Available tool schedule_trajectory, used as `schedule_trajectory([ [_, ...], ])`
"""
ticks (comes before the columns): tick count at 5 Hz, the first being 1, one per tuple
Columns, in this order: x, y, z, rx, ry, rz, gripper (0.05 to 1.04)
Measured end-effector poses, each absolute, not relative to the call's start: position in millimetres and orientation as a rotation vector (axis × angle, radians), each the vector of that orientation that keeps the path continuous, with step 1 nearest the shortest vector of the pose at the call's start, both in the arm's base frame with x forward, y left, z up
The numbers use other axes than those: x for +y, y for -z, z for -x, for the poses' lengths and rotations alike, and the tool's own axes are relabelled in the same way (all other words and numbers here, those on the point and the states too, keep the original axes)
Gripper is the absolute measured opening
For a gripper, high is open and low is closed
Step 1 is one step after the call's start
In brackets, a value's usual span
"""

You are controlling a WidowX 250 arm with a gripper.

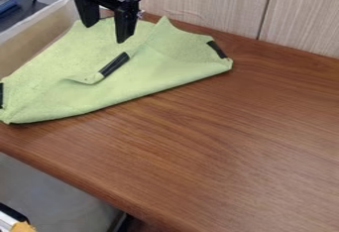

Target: Fold the cloth from left to right

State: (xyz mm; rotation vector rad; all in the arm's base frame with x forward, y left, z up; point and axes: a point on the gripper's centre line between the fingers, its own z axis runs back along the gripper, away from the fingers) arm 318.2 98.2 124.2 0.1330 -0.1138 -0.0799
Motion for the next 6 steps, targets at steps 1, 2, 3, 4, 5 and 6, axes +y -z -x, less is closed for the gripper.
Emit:
schedule_trajectory([
  [1, 98.8, -114.8, -316.9, -0.084, 0.072, -0.126, 1.001],
  [2, 112.7, -114.5, -311.1, -0.060, 0.032, -0.175, 1.001],
  [3, 146.4, -111.4, -291.3, -0.027, -0.070, -0.188, 1.001],
  [4, 176.4, -116.7, -270.0, -0.057, -0.226, -0.201, 1.001],
  [5, 191.0, -106.0, -247.3, -0.025, -0.369, -0.172, 1.001],
  [6, 196.9, -85.5, -221.6, 0.009, -0.489, -0.135, 1.001],
])
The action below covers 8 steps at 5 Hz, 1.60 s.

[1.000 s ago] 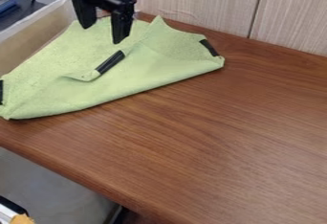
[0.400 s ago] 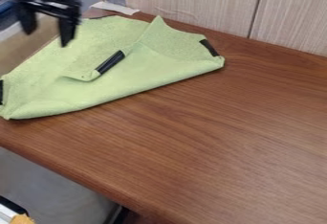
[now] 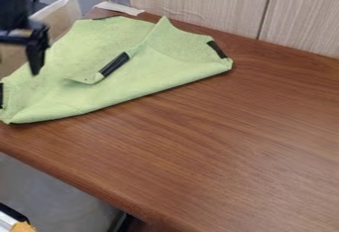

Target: Fold the cloth from left to right

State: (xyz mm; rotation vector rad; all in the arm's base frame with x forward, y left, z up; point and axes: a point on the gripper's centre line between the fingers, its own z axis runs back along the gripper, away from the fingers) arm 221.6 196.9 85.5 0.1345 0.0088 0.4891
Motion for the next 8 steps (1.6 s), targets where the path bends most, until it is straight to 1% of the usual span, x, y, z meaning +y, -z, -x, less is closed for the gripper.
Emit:
schedule_trajectory([
  [1, 197.6, -69.7, -204.5, 0.012, -0.546, -0.096, 1.001],
  [2, 201.2, -61.4, -194.1, 0.006, -0.607, -0.088, 1.001],
  [3, 205.0, -58.8, -195.6, -0.016, -0.625, -0.092, 1.001],
  [4, 207.1, -46.6, -196.7, -0.010, -0.632, -0.061, 0.966],
  [5, 209.8, -45.2, -200.1, -0.023, -0.634, -0.067, 0.678],
  [6, 208.6, -45.4, -205.7, -0.037, -0.602, -0.091, 0.387],
  [7, 207.4, -45.3, -206.4, -0.044, -0.594, -0.085, 0.189],
  [8, 204.2, -46.7, -208.1, -0.048, -0.579, -0.090, 0.093],
])
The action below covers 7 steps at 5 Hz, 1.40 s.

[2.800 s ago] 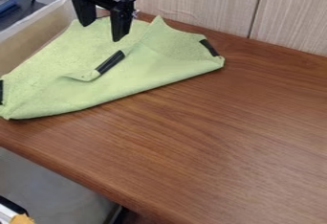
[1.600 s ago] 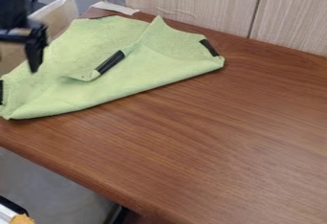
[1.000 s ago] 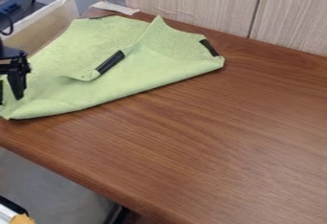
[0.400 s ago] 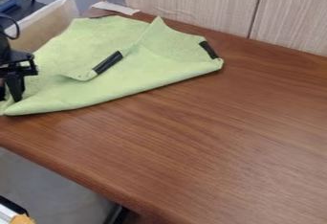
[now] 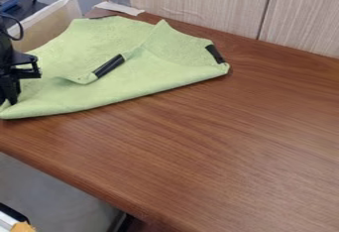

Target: Fold the cloth from left to right

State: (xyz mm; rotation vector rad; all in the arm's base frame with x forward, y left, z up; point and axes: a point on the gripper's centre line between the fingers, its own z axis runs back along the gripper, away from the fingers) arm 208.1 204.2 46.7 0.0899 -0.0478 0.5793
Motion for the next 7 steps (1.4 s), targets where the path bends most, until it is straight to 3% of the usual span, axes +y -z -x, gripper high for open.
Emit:
schedule_trajectory([
  [1, 199.2, -49.7, -211.6, -0.047, -0.543, -0.093, 0.076],
  [2, 186.6, -77.2, -225.1, -0.093, -0.493, -0.122, 0.074],
  [3, 162.1, -93.6, -245.9, -0.145, -0.412, -0.105, 0.074],
  [4, 129.1, -105.3, -274.2, -0.197, -0.302, -0.019, 0.074],
  [6, 74.3, -84.1, -320.5, -0.172, -0.106, 0.028, 0.094],
  [7, 68.2, -78.1, -325.1, -0.154, -0.076, 0.017, 0.272],
])
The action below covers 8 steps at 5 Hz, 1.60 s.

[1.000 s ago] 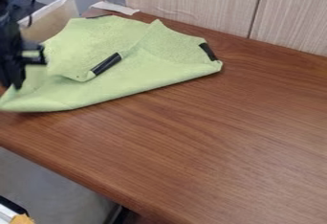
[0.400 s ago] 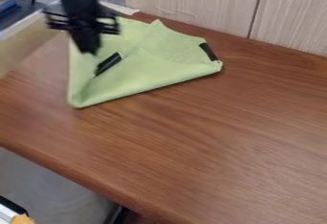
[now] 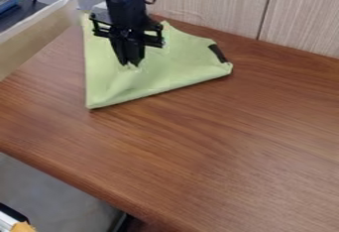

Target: Fold the cloth from left to right

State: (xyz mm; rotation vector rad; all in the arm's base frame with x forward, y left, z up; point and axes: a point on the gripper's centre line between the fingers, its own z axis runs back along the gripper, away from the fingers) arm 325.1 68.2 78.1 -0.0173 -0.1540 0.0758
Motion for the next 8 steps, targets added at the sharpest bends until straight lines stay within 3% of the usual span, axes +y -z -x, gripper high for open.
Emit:
schedule_trajectory([
  [2, 71.8, -75.4, -322.8, -0.151, -0.077, -0.011, 0.862],
  [3, 73.2, -73.9, -320.5, -0.142, -0.072, -0.019, 1.008],
  [5, 70.9, -88.9, -319.0, -0.163, -0.029, -0.015, 1.000],
  [8, 79.7, -162.1, -309.9, -0.311, 0.035, -0.022, 1.000],
])
